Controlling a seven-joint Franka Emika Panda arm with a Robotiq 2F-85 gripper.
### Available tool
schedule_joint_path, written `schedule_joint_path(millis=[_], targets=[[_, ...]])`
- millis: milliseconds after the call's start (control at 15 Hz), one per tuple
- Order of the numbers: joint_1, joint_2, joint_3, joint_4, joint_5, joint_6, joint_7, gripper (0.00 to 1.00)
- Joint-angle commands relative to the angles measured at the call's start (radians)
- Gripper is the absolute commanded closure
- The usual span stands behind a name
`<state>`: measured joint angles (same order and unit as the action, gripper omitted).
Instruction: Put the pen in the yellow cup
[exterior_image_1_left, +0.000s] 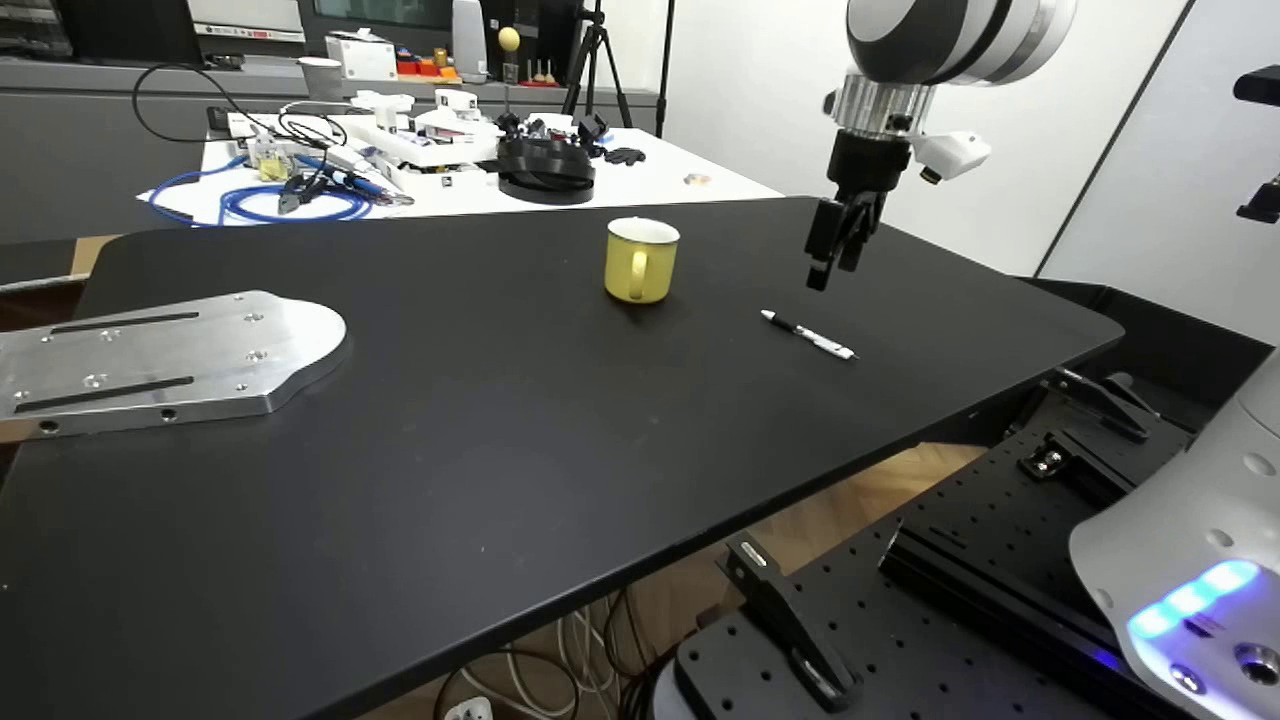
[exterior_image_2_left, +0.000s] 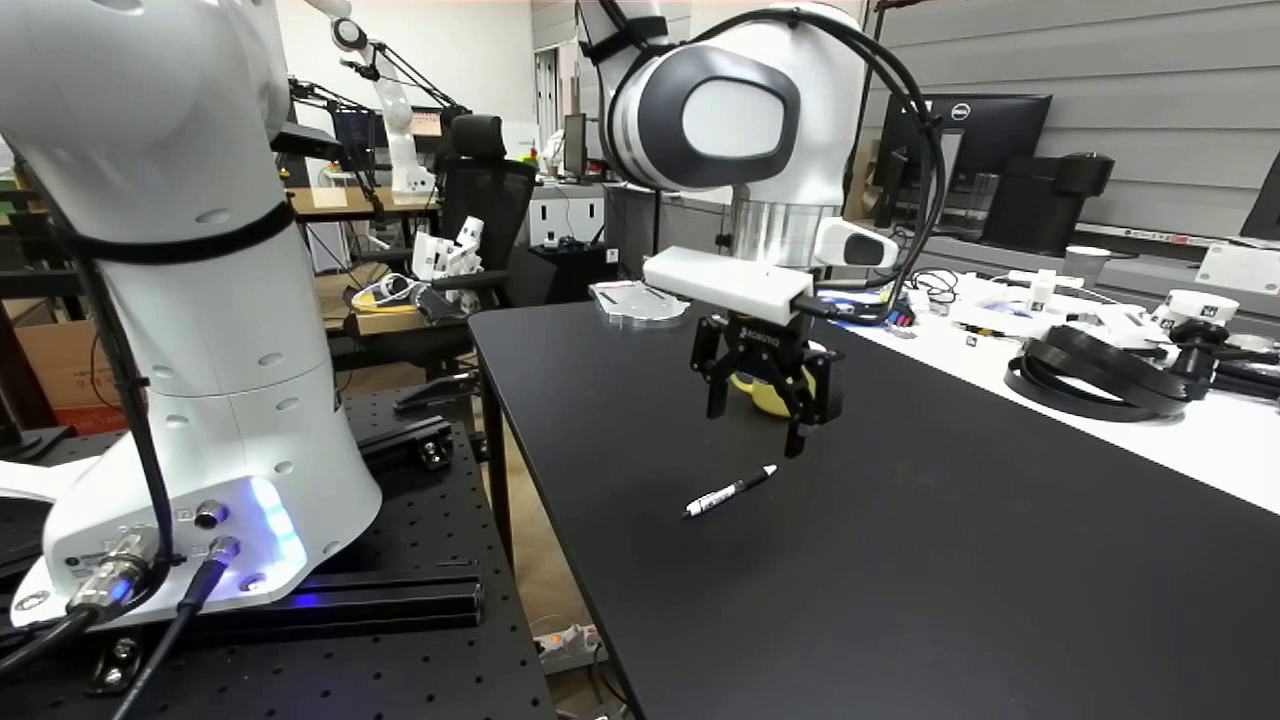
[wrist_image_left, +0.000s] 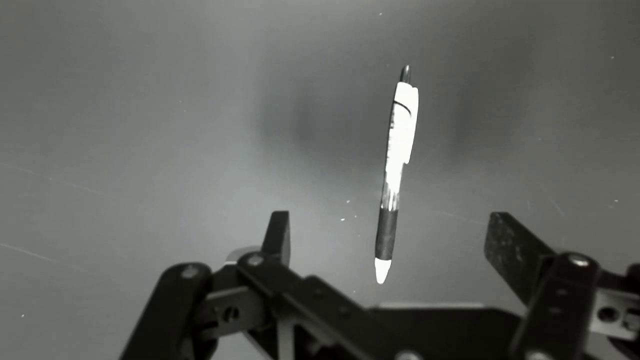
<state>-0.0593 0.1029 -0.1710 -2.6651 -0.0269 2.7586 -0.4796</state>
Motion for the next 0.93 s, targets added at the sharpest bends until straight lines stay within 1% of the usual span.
schedule_joint_path(millis=[0,267,600,667,733,867], targets=[[-0.043,0.037,0.061,-0.035,0.037,0.089,-0.019,0.00],[-0.069,0.084,0.100,-0.049,0.031,0.157,-0.005,0.00],[-0.112,0.141,0.146,-0.055,0.027,0.206,0.002,0.00],[-0.115,0.153,0.148,-0.055,0.020,0.219,0.013,0.25],[-0.124,0.162,0.156,-0.052,0.018,0.221,0.015,0.25],[-0.131,0.177,0.161,-0.049,0.010,0.225,0.023,0.40]])
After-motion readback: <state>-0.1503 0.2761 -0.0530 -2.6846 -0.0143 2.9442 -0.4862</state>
